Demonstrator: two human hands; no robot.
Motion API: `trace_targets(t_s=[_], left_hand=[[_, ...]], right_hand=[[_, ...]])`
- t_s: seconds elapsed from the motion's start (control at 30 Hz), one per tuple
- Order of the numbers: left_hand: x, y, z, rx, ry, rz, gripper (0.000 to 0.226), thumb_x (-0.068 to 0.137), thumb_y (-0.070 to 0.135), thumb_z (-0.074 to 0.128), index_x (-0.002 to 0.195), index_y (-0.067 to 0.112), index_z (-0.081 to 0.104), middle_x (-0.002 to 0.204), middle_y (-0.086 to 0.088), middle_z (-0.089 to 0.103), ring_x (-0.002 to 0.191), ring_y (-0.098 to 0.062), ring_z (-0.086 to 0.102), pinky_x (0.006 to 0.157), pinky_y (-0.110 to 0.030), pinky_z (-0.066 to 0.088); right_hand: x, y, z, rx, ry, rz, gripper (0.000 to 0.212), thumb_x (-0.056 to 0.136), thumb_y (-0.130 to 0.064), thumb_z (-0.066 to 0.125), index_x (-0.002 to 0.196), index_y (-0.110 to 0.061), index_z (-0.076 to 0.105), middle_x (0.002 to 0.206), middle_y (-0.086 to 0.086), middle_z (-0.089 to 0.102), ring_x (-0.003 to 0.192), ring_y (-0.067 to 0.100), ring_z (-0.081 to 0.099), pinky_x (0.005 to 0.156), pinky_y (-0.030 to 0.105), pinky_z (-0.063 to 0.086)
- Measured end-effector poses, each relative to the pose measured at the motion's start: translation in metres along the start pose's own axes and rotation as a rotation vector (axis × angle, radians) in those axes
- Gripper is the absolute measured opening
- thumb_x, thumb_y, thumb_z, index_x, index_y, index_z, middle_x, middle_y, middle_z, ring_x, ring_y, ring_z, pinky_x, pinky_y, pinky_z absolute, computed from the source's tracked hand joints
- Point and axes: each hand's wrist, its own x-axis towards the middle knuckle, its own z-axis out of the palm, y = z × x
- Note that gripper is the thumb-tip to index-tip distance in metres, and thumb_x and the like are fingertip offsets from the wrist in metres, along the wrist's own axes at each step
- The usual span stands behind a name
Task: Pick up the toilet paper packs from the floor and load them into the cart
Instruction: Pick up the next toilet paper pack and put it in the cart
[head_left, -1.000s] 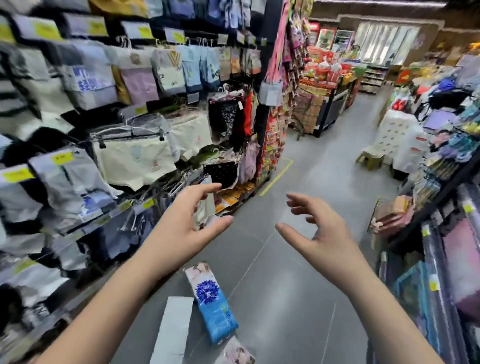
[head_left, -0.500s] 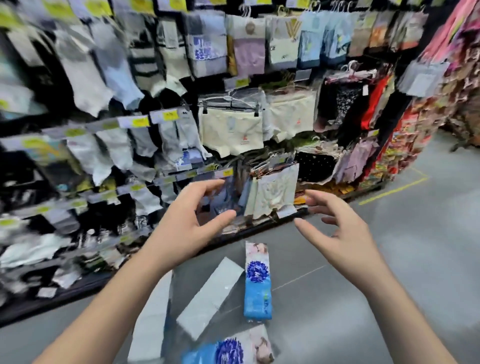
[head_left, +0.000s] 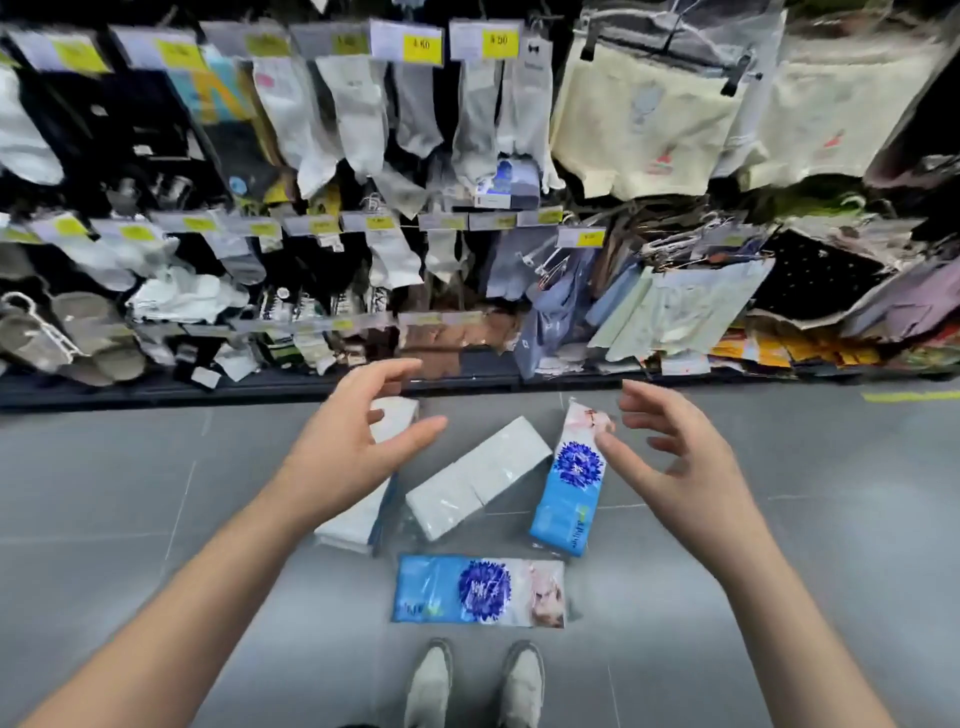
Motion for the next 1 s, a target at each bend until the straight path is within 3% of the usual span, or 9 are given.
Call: trace_targets(t_s=[0.17,0.23,0.33,0.4,0.47,0.6,0.7,0.77,1.0], left_hand=[[-0.014,-0.092,0.055,-0.034,-0.004,-0.271,0.071,0.077,0.057,0.075,0.140,0.034,0.053,0.139,0.010,0.055,0.127,0.002,0.053,0.109,-0.032,0.046],[-0.017,-0.134,0.083,-0.056,-0.006,-0.361,0.070,0.077,0.059,0.078,0.138,0.035,0.053,0.137,0.009,0.055,0.124,0.006,0.053,0.103,-0.023,0.046],[-0.025,-0.192,0.129,-0.094,0.004,-0.479,0.059,0.084,0.038,0.082,0.137,0.031,0.055,0.135,0.008,0.055,0.113,0.017,0.054,0.090,-0.008,0.045],[-0.035,-0.229,0.160,-0.105,-0.001,-0.557,0.064,0.080,0.042,0.085,0.135,0.031,0.055,0.136,0.007,0.054,0.117,0.008,0.055,0.097,-0.021,0.048],[-0.045,-0.265,0.186,-0.121,-0.009,-0.620,0.064,0.074,0.048,0.083,0.130,0.037,0.053,0.139,0.007,0.054,0.121,-0.005,0.056,0.099,-0.028,0.047],[-0.050,-0.335,0.226,-0.119,-0.020,-0.727,0.058,0.081,0.042,0.084,0.129,0.038,0.051,0.141,0.009,0.054,0.126,-0.012,0.055,0.102,-0.029,0.045],[-0.049,-0.381,0.257,-0.105,-0.033,-0.787,0.062,0.075,0.055,0.082,0.126,0.038,0.050,0.136,0.011,0.054,0.120,-0.009,0.057,0.097,-0.026,0.048],[-0.049,-0.409,0.279,-0.092,-0.048,-0.819,0.053,0.085,0.042,0.081,0.128,0.032,0.052,0.133,0.011,0.054,0.112,-0.005,0.059,0.088,-0.018,0.045],[-0.035,-0.506,0.335,-0.038,-0.069,-0.864,0.065,0.083,0.046,0.081,0.138,0.025,0.054,0.140,0.005,0.056,0.123,-0.012,0.057,0.091,-0.025,0.047]], right_hand=[[0.001,0.090,0.056,-0.017,-0.129,0.164,0.051,0.085,-0.032,0.080,0.131,-0.036,0.059,0.120,-0.013,0.066,0.110,0.002,0.063,0.094,0.031,0.051],[-0.001,0.130,0.078,0.002,-0.173,0.250,0.049,0.085,-0.031,0.080,0.129,-0.036,0.059,0.119,-0.012,0.067,0.108,0.000,0.063,0.092,0.028,0.050],[-0.009,0.192,0.110,-0.006,-0.212,0.338,0.048,0.085,-0.028,0.081,0.127,-0.035,0.059,0.116,-0.016,0.068,0.102,-0.005,0.064,0.084,0.017,0.049],[-0.015,0.229,0.130,-0.010,-0.239,0.409,0.048,0.085,-0.027,0.081,0.127,-0.033,0.060,0.117,-0.014,0.068,0.101,-0.005,0.065,0.079,0.012,0.047],[-0.023,0.266,0.149,-0.022,-0.253,0.483,0.049,0.083,-0.029,0.082,0.127,-0.033,0.061,0.117,-0.011,0.069,0.104,-0.001,0.065,0.081,0.018,0.049],[-0.035,0.332,0.187,-0.017,-0.242,0.614,0.052,0.080,-0.033,0.083,0.126,-0.034,0.060,0.115,-0.011,0.068,0.107,0.008,0.066,0.093,0.036,0.054],[-0.039,0.376,0.214,-0.039,-0.261,0.673,0.053,0.082,-0.036,0.082,0.129,-0.032,0.058,0.116,-0.012,0.067,0.108,0.007,0.065,0.085,0.027,0.051],[-0.040,0.404,0.234,-0.065,-0.283,0.700,0.054,0.082,-0.037,0.082,0.130,-0.031,0.057,0.118,-0.011,0.067,0.108,0.008,0.065,0.080,0.023,0.048],[-0.039,0.493,0.290,-0.135,-0.333,0.750,0.057,0.082,-0.039,0.083,0.132,-0.028,0.056,0.120,-0.006,0.065,0.106,0.013,0.064,0.086,0.029,0.046]])
